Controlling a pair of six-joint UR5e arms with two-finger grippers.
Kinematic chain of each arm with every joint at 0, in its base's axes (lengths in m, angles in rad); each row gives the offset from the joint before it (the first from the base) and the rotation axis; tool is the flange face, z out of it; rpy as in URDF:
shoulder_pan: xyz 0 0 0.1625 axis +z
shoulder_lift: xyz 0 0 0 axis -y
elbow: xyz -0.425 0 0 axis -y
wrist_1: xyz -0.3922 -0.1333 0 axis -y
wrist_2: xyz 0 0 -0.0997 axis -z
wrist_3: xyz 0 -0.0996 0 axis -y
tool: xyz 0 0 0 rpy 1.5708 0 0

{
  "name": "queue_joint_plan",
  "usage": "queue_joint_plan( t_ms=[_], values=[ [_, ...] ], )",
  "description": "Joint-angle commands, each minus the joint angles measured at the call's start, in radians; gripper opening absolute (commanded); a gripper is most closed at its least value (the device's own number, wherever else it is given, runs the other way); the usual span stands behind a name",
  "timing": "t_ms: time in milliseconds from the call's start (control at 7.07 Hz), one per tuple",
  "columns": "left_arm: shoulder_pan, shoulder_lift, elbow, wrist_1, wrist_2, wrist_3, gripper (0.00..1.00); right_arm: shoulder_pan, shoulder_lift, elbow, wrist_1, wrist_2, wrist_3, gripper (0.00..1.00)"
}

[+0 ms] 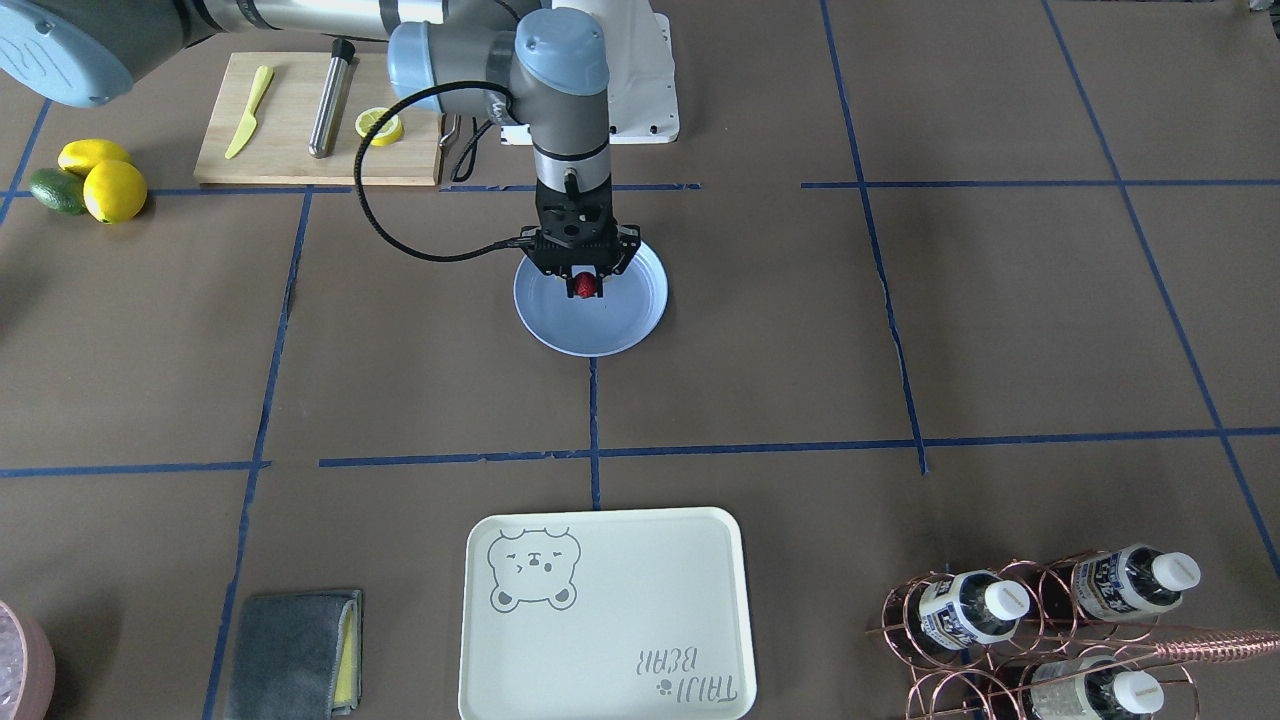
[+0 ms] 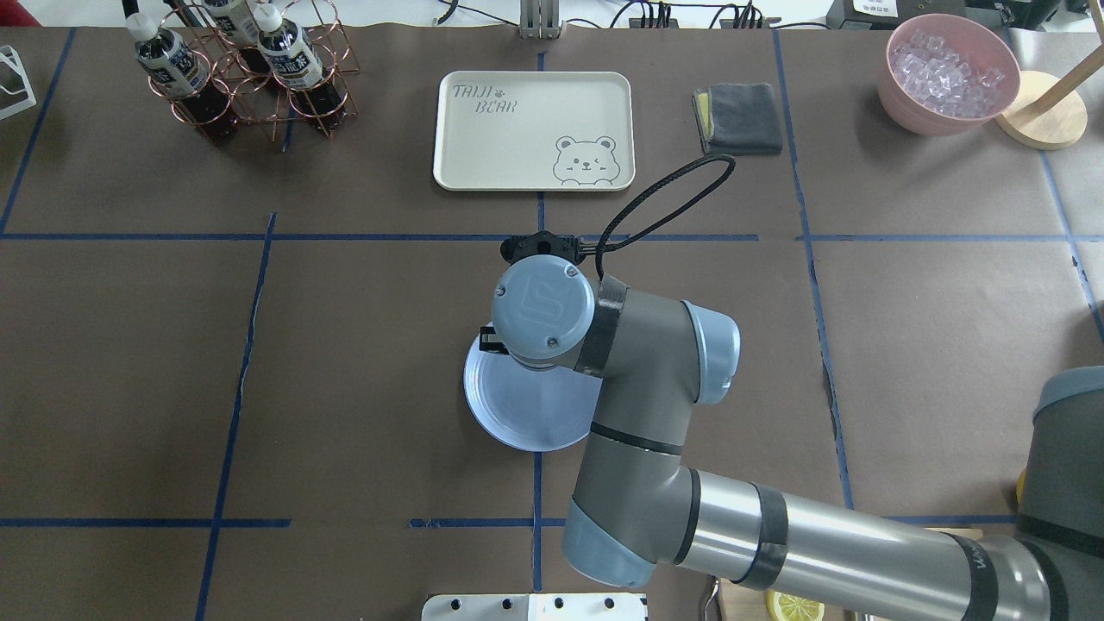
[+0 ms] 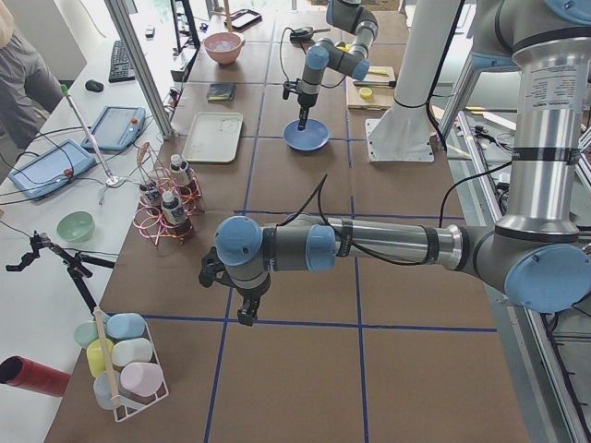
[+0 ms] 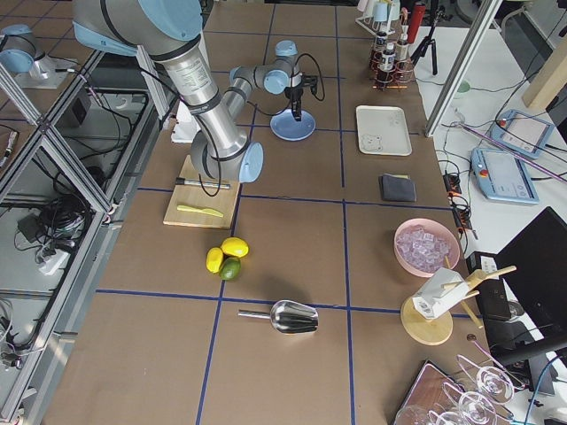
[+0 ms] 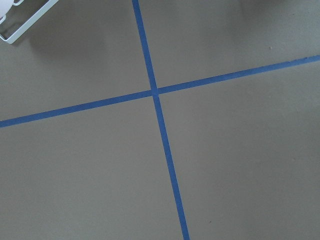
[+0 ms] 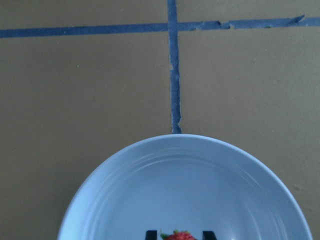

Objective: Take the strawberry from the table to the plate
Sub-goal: 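Carry the strawberry with the right gripper over the light blue plate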

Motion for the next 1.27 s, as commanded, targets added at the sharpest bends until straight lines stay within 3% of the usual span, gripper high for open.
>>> queue_joint_plan(
  t_ms=[0,425,566,708,849,1132],
  values=[
    [0.0,0.001,0.0,0.0,-0.002,0.0,1.0,-0.03,0.021,-0.04,0.001,-0.032,0.009,0.02],
    [0.0,0.001,0.0,0.0,-0.002,0.002,1.0,-0.03,0.009,-0.056,-0.003,-0.049,-0.008,0.08],
    [0.003,0.001,0.0,0.0,-0.002,0.002,1.0,-0.03,0.003,-0.059,-0.002,-0.051,-0.008,0.27],
    [0.0,0.001,0.0,0.0,-0.002,0.002,1.0,-0.03,0.003,-0.059,-0.002,-0.049,-0.008,0.67],
    [0.003,0.001,0.0,0.0,-0.003,0.002,1.0,-0.03,0.005,-0.059,0.0,-0.049,-0.001,0.99],
    [0.003,0.001,0.0,-0.011,-0.003,0.002,1.0,0.0,0.005,-0.046,0.029,-0.034,-0.011,1.0]
  ],
)
